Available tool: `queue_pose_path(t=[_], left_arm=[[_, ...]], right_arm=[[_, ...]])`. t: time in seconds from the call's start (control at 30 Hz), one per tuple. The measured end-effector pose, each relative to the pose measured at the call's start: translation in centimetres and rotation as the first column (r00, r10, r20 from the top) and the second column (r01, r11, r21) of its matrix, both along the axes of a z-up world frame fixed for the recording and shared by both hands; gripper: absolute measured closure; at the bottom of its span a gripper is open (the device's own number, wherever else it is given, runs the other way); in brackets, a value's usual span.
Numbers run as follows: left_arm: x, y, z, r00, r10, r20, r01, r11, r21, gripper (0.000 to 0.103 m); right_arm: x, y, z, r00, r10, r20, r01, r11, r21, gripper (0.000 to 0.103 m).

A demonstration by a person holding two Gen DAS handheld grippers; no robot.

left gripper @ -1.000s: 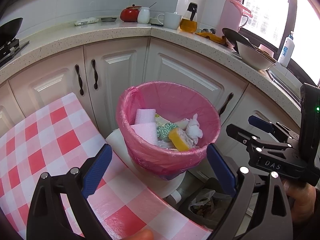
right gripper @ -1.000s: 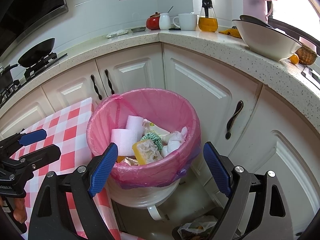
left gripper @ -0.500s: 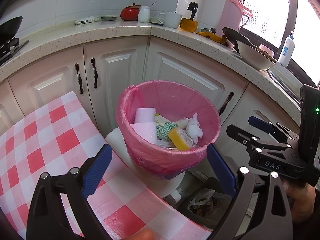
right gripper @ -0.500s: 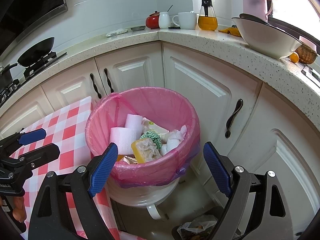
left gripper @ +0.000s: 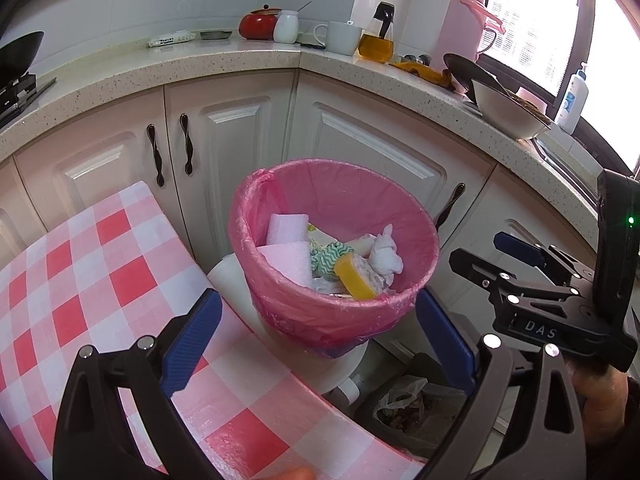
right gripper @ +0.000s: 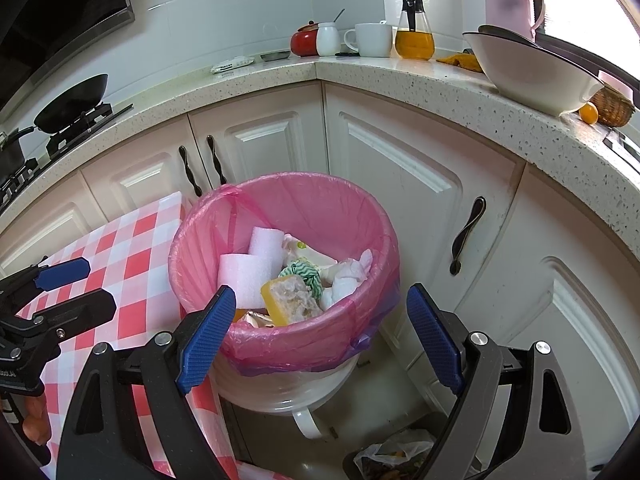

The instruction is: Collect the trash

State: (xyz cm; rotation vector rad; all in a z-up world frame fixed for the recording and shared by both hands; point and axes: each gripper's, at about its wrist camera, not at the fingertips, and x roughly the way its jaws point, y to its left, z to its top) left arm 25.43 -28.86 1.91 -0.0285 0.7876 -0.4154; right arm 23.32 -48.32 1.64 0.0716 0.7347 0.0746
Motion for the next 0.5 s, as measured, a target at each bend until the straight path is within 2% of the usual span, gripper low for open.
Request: queue_pose_path(t=[0.17,0.5], left_arm=[[-0.25,-0.23,0.32,1.0,-0.007,0.023,0.006,1.0,0.023,0.009],[-0.19,-0.46,0.42,1.0,-0.012,0.013,0.011,0.999,0.045,0.009]], right_arm=[[0.01,-0.09,-0.08,1.0,-0.001,-0.001,0.001,1.0,0.002,0.021],[0.0,-0.15,-0.12,1.0,-0.001,0.001,0.001,1.0,0.001,0.021]])
